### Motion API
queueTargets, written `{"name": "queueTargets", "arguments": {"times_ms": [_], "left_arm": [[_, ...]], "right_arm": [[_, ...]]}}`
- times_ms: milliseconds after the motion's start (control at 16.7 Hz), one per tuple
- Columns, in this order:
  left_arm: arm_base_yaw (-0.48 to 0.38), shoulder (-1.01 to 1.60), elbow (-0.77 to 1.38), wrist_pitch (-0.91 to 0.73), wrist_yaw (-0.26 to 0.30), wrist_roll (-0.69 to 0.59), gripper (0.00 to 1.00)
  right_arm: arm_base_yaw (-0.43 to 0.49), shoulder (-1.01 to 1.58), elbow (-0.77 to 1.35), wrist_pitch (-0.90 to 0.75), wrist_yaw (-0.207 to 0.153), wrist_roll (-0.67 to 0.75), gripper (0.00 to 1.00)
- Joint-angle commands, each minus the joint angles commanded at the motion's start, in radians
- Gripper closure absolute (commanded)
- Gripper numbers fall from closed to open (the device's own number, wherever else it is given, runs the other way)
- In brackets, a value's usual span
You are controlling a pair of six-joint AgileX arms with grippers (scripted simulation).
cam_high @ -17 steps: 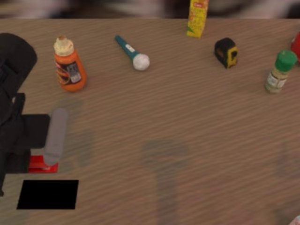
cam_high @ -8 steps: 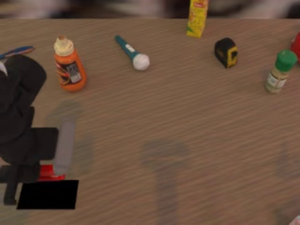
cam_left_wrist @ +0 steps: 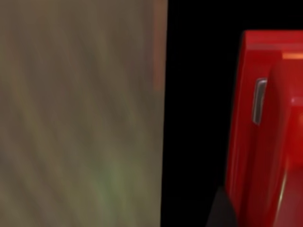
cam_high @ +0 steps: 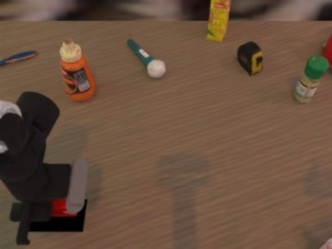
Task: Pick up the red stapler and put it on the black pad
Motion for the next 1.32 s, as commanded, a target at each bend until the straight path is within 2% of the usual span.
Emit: {"name": "queueTargets", "arguments": {"times_ms": [180, 960, 1320], "left_arm": [[0.0, 0.0, 0.0, 0.0, 0.0, 0.0, 1.0], [0.0, 0.0, 0.0, 0.0, 0.0, 0.0, 0.02], [0.0, 0.0, 0.0, 0.0, 0.0, 0.0, 0.0]], "right_arm": [[0.0, 0.0, 0.0, 0.0, 0.0, 0.0, 0.0], [0.0, 0.0, 0.0, 0.0, 0.0, 0.0, 0.0], [0.0, 0.0, 0.0, 0.0, 0.0, 0.0, 0.0]]}}
